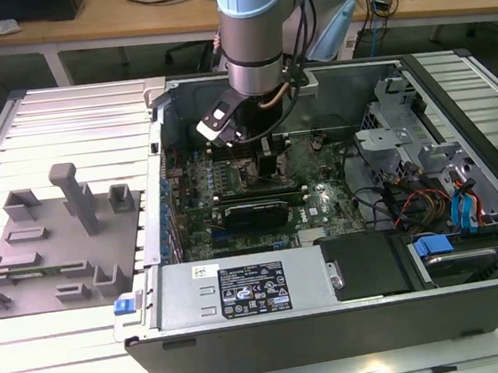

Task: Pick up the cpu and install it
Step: 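Place the cpu into insertion slot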

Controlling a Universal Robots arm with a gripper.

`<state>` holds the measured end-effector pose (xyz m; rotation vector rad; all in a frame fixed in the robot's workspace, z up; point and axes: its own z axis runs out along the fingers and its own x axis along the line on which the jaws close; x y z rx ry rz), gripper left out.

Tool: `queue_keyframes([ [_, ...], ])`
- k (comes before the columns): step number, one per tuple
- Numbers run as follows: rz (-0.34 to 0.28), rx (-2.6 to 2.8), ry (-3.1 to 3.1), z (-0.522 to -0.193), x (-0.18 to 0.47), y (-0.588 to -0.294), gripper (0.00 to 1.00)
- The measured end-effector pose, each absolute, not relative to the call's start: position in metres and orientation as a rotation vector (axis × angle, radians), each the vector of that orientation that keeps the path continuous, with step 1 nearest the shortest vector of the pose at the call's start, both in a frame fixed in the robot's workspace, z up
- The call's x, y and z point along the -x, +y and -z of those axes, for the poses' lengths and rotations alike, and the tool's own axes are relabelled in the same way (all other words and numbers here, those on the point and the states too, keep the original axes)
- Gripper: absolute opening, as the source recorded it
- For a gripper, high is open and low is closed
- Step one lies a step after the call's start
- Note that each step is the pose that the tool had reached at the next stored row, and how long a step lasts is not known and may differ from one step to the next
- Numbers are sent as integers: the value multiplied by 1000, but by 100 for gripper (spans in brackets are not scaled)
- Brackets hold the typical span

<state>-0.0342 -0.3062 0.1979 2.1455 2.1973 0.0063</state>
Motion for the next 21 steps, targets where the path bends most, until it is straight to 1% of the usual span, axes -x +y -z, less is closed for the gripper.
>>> queue_keyframes([
  [21,-6,-2165,2179,-197,34,-306,55],
])
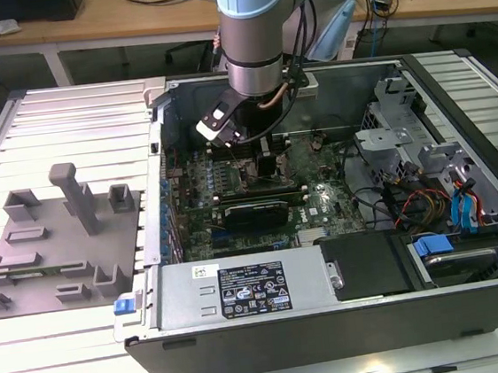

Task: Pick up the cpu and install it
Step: 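Place the cpu into insertion slot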

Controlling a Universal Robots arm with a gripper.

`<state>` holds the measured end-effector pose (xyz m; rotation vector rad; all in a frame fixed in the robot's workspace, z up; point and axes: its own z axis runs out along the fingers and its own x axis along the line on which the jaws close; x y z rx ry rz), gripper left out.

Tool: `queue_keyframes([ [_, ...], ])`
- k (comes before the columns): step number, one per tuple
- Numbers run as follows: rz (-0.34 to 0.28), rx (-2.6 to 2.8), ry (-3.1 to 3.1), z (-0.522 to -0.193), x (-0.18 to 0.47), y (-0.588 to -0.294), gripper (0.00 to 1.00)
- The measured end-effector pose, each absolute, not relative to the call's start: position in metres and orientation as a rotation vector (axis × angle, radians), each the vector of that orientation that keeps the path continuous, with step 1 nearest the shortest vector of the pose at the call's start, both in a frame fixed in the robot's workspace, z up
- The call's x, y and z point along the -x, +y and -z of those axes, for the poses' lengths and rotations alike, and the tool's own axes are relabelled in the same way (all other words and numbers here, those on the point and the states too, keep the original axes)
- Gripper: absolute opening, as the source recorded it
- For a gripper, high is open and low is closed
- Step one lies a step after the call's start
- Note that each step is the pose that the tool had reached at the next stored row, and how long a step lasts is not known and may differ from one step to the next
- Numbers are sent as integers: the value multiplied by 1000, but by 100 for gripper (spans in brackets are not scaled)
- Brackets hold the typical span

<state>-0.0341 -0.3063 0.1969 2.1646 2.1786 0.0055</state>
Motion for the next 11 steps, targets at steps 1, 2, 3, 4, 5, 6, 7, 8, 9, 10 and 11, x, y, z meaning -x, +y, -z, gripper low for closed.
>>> queue_keyframes([
  [1,-6,-2164,2179,-197,34,-306,55],
  [2,-6,-2165,2179,-197,34,-306,55],
  [3,-6,-2165,2179,-197,34,-307,55],
  [4,-6,-2165,2178,-197,34,-307,55],
  [5,-6,-2165,2178,-197,34,-307,55],
  [6,-5,-2165,2178,-197,34,-307,55],
  [7,-5,-2165,2178,-197,34,-307,55],
  [8,-5,-2165,2178,-197,34,-308,55],
  [9,-5,-2165,2178,-197,33,-307,55],
  [10,-5,-2165,2178,-197,33,-307,55],
  [11,-5,-2165,2178,-196,33,-307,55],
])
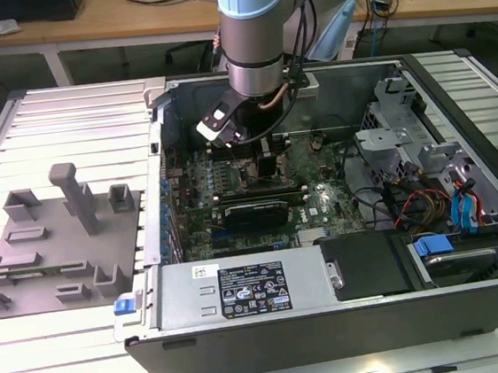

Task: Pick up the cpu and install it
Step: 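Place the cpu into insertion slot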

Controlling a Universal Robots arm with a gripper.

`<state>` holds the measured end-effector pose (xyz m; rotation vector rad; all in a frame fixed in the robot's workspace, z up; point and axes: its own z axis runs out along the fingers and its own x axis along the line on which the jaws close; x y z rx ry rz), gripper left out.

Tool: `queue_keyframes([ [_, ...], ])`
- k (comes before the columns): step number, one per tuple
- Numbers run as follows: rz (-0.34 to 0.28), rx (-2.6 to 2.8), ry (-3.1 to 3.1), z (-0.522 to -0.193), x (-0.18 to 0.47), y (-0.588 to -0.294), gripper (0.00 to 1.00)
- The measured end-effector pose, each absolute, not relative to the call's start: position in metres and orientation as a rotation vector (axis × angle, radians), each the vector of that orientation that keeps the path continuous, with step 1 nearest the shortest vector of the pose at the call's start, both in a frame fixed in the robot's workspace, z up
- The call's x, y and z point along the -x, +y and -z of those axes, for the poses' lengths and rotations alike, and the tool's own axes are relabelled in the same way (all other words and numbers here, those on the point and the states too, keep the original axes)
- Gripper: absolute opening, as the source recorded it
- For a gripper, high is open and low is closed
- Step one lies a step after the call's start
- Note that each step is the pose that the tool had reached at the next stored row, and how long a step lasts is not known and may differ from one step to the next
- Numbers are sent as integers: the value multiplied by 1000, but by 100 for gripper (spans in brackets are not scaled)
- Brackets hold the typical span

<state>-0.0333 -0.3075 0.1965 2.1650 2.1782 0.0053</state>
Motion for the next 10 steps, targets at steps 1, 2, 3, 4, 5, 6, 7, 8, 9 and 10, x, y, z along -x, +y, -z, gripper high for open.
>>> queue_keyframes([
  [1,-5,-2165,2178,-196,33,-307,55],
  [2,-6,-2165,2178,-196,33,-307,55],
  [3,-7,-2165,2178,-196,33,-307,55],
  [4,-6,-2165,2178,-196,33,-307,62],
  [5,-5,-2165,2178,-196,33,-307,62],
  [6,-6,-2165,2178,-196,33,-307,62],
  [7,-7,-2166,2179,-196,33,-307,62],
  [8,-7,-2166,2179,-196,33,-307,62],
  [9,-9,-2167,2179,-196,33,-307,62],
  [10,-9,-2167,2179,-196,33,-306,62],
])
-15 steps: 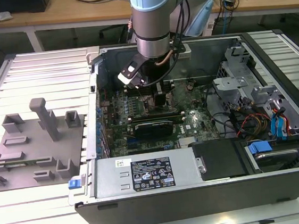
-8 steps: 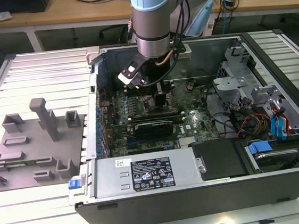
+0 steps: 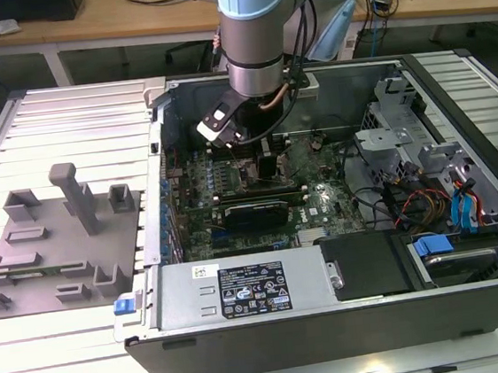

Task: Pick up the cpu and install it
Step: 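Place the cpu into insertion slot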

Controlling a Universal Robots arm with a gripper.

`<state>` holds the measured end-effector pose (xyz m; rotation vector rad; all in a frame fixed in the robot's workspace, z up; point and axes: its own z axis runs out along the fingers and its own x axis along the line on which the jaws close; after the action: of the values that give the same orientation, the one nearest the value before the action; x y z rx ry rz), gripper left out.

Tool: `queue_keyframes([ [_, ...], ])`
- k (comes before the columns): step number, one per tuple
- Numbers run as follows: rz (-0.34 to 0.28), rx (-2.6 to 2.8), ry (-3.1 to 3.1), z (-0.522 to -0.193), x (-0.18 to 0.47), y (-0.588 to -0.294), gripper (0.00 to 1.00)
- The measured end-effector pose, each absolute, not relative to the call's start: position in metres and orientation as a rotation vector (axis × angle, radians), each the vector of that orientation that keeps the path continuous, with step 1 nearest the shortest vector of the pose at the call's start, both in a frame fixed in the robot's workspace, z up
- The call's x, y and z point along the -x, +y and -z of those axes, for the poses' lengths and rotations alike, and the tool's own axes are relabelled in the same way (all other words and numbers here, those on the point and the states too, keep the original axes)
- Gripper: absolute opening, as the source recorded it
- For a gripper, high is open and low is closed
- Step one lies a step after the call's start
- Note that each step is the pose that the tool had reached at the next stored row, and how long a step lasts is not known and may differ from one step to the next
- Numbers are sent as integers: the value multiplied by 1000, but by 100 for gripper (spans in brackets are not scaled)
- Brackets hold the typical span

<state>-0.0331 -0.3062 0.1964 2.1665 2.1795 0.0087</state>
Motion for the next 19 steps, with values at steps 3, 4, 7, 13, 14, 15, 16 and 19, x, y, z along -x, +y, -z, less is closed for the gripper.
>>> queue_keyframes([
  [3,-9,-2166,2180,-196,33,-306,62],
  [4,-9,-2166,2180,-197,33,-306,62],
  [7,-9,-2167,2180,-197,33,-306,62],
  [13,-10,-2167,2180,-197,33,-306,69],
  [14,-10,-2167,2180,-197,33,-306,69],
  [15,-12,-2168,2181,-197,33,-306,69],
  [16,-14,-2169,2182,-197,33,-306,69],
  [19,-14,-2169,2182,-197,33,-305,69],
])
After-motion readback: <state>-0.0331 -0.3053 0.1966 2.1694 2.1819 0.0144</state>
